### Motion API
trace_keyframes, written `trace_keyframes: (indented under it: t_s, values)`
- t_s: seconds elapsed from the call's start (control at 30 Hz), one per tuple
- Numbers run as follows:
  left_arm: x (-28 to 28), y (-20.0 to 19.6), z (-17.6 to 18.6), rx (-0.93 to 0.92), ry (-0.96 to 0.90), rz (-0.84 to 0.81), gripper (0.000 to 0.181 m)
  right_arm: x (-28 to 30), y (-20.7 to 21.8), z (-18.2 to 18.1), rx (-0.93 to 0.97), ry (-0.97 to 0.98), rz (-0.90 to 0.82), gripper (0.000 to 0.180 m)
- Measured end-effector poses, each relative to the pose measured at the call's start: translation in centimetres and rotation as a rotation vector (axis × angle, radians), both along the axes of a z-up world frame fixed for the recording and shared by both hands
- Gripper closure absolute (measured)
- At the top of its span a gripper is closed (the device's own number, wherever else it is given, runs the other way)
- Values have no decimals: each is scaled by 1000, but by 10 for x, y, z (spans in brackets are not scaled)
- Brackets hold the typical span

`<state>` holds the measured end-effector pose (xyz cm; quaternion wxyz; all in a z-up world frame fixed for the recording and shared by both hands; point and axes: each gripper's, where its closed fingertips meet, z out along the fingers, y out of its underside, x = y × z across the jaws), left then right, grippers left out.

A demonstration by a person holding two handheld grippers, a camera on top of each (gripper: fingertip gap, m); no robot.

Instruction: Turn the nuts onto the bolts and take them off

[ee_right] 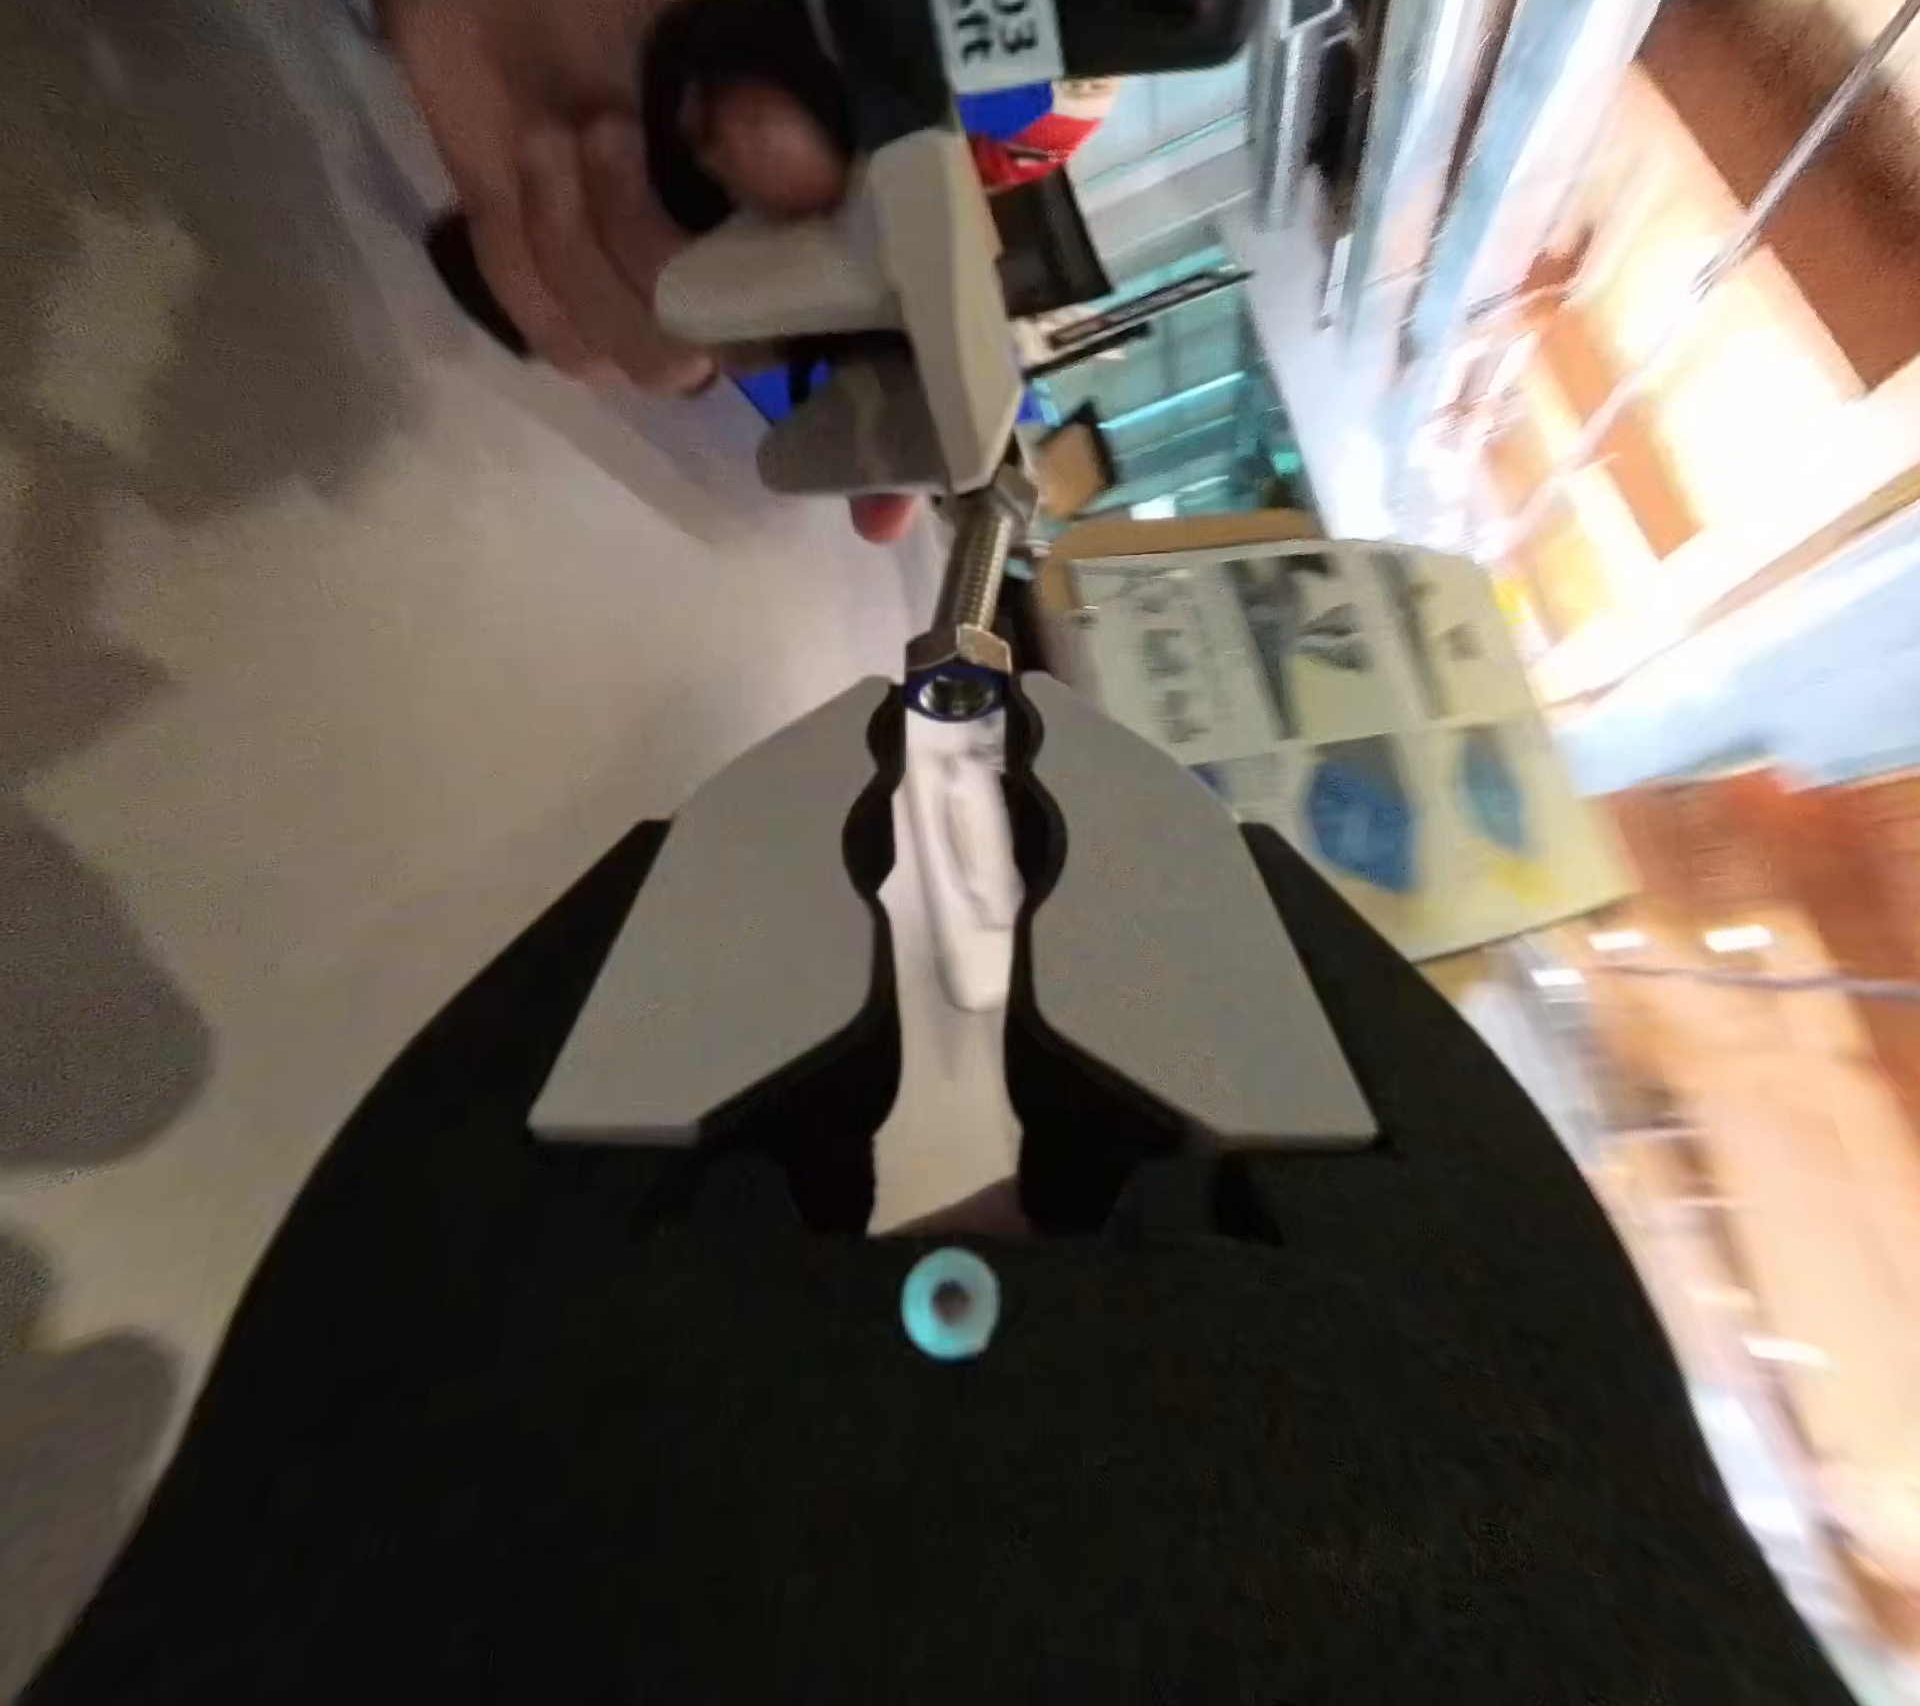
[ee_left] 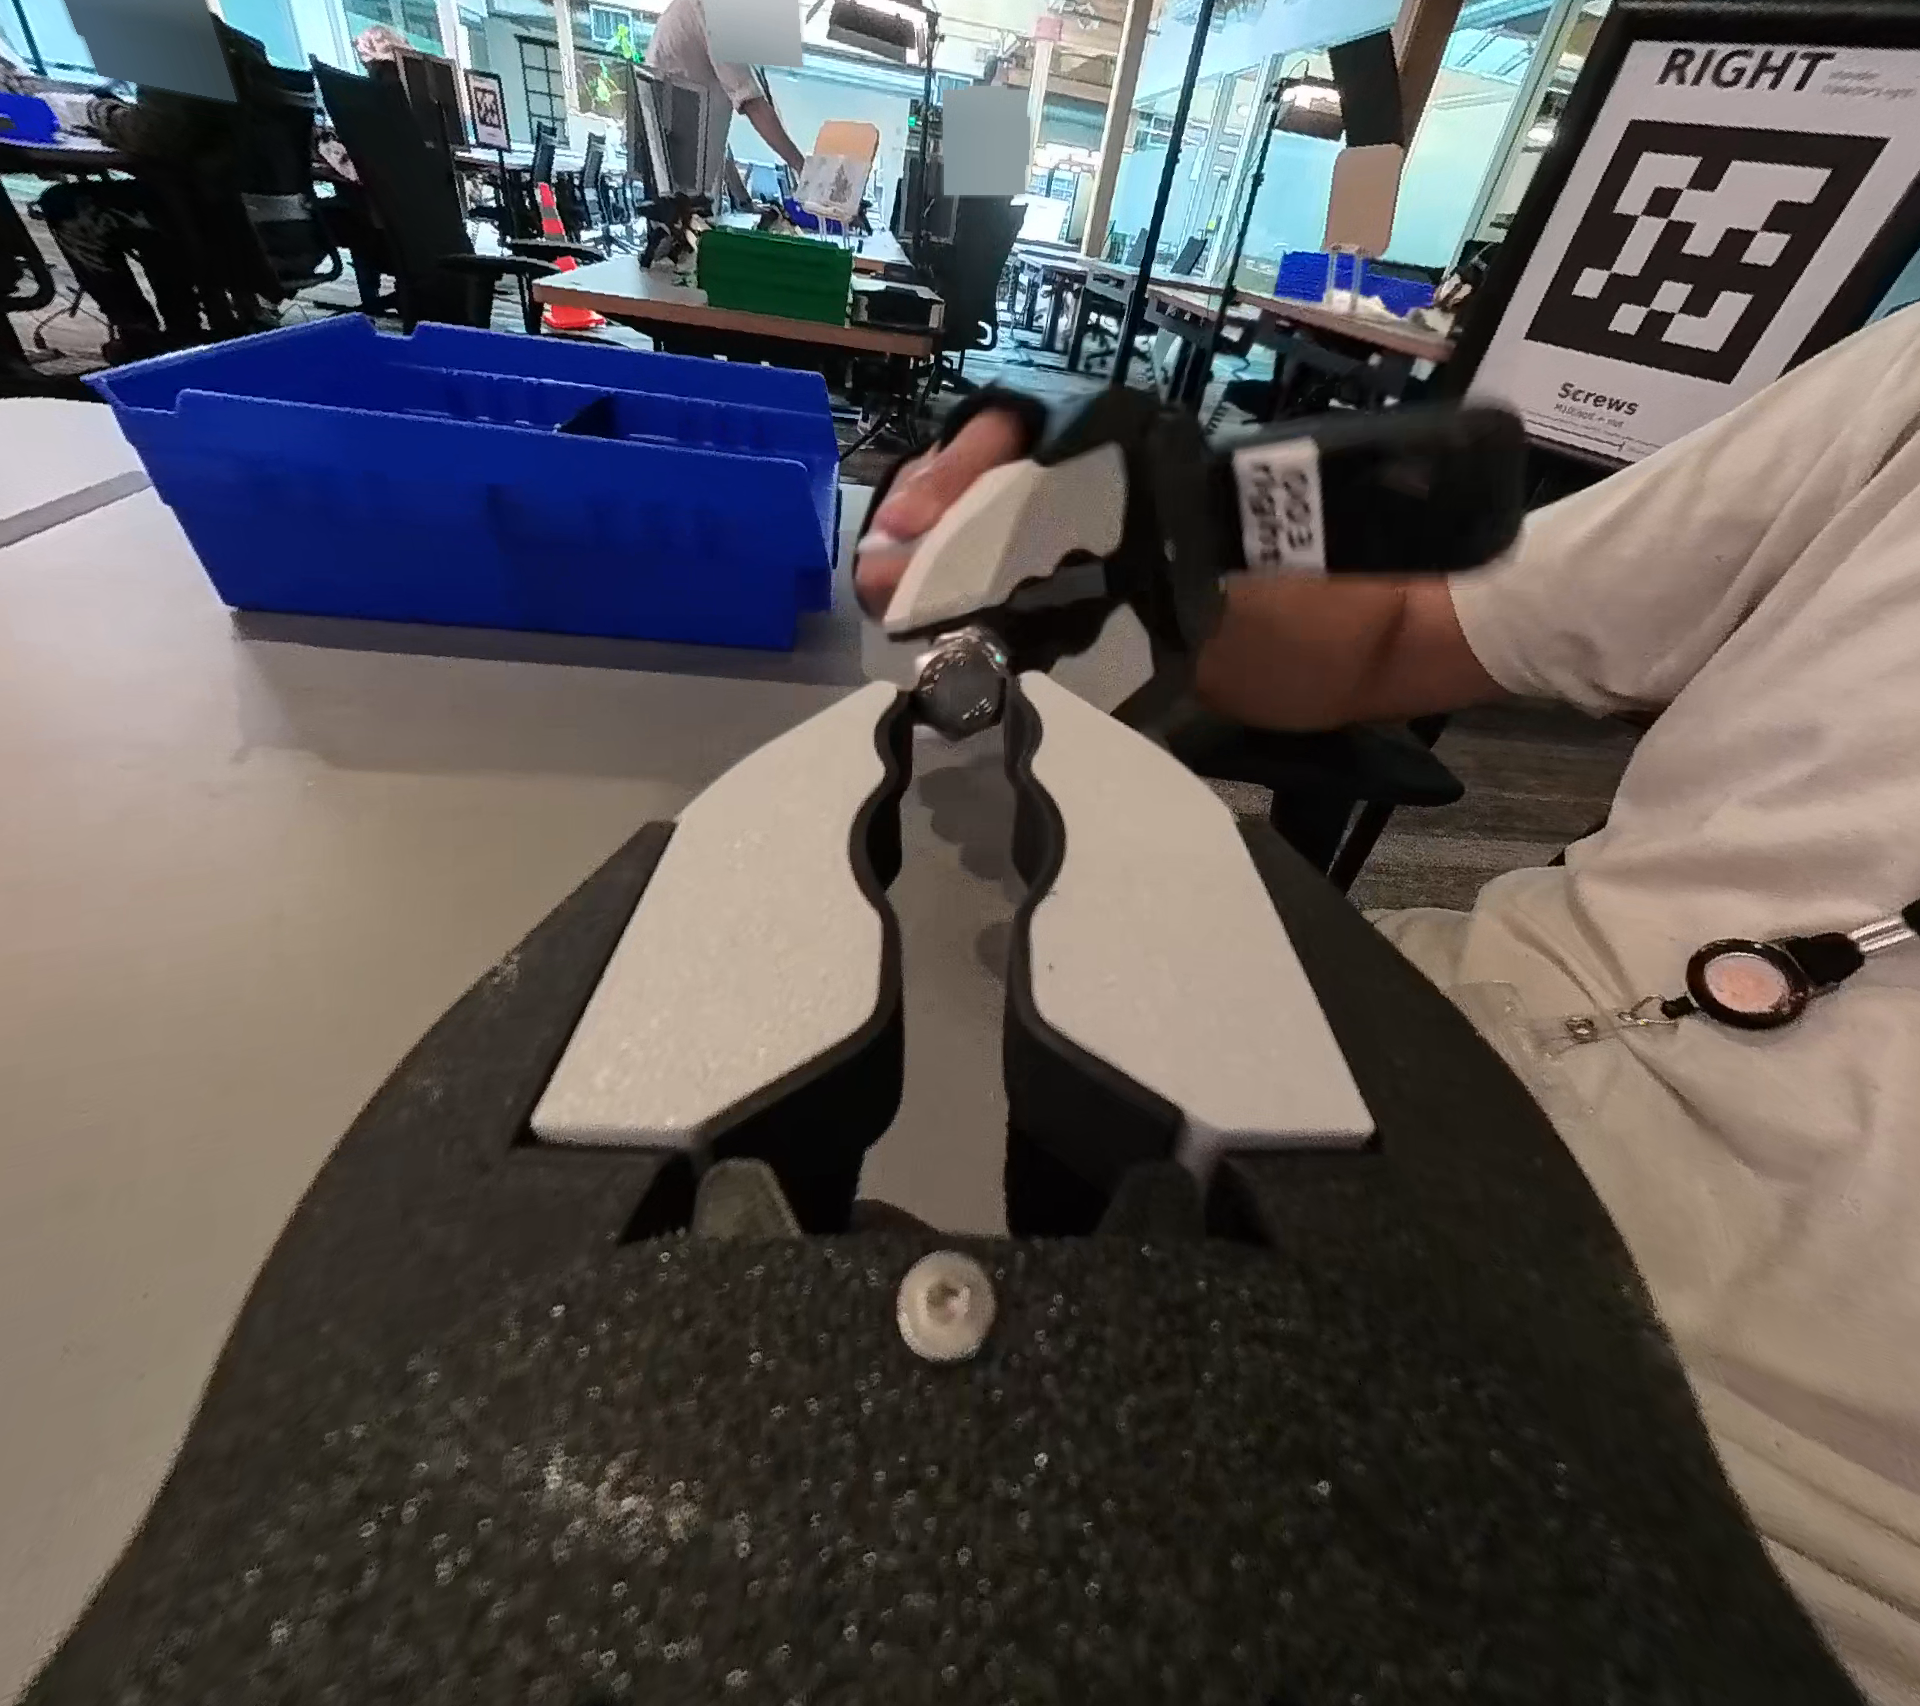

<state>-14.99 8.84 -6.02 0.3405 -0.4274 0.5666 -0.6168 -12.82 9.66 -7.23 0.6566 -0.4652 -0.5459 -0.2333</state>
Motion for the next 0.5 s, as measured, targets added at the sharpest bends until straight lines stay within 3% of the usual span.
trace_keyframes:
  t_s: [0.07, 0.1, 0.17, 0.23, 0.4, 0.5]
  values:
    - [0, 0, 0, -3, -2, -4, 165, -1, -1, 4, 183, -186, -69, 162]
    - [0, 0, 1, -8, -7, -5, 165, -3, -2, 4, 193, -185, -70, 162]
    - [-1, 1, 3, -6, -14, 2, 165, -8, -3, -1, 64, -66, -29, 134]
    - [-2, 1, 4, -7, -21, 3, 165, -10, -2, -4, -98, 103, 10, 120]
    - [-3, 10, 9, -3, -43, 52, 165, -3, 7, -7, -451, 500, 69, 129]
    - [-1, 25, 12, -9, -58, 146, 165, 22, 30, -17, -546, 643, -80, 136]
